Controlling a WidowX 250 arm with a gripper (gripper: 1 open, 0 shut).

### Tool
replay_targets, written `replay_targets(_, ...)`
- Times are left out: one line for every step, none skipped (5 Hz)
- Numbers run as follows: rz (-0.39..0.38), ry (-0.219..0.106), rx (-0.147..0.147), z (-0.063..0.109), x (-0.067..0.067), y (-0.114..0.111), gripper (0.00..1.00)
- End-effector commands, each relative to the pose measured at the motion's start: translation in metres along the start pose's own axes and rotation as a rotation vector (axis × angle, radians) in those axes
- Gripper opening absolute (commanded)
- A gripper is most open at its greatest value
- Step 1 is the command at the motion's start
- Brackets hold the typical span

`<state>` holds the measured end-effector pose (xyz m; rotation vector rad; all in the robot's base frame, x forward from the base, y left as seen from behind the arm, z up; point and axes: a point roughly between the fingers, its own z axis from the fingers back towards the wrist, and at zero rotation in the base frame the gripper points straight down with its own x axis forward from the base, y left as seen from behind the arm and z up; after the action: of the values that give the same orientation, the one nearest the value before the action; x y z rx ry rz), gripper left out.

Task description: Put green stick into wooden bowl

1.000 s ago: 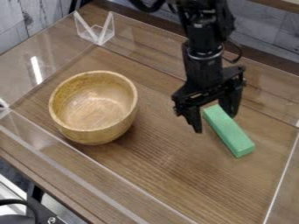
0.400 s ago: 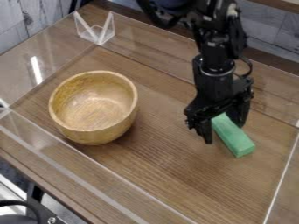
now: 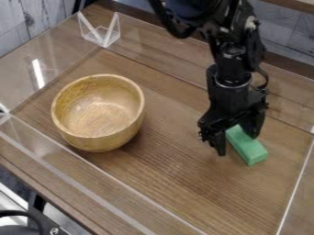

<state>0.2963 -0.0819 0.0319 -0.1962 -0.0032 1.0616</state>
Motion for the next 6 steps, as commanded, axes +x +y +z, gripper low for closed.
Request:
replay_targets(-0.015, -0.023, -0.031, 0.007, 0.001, -0.010, 1.00)
replay_targets(-0.017, -0.033, -0.028, 0.006, 0.002, -0.011, 1.00)
replay_targets(-0.019, -0.043, -0.026, 0.004, 0.002, -0.012, 1.00)
replay_targets(-0.018, -0.055, -0.025, 0.001, 0.002, -0.012, 0.00)
replay_targets(-0.051, -0.059, -0.010, 0.006, 0.000, -0.014, 0.00)
replay_targets(-0.095, -0.051, 0.001, 0.015, -0.001, -0.019, 0.00)
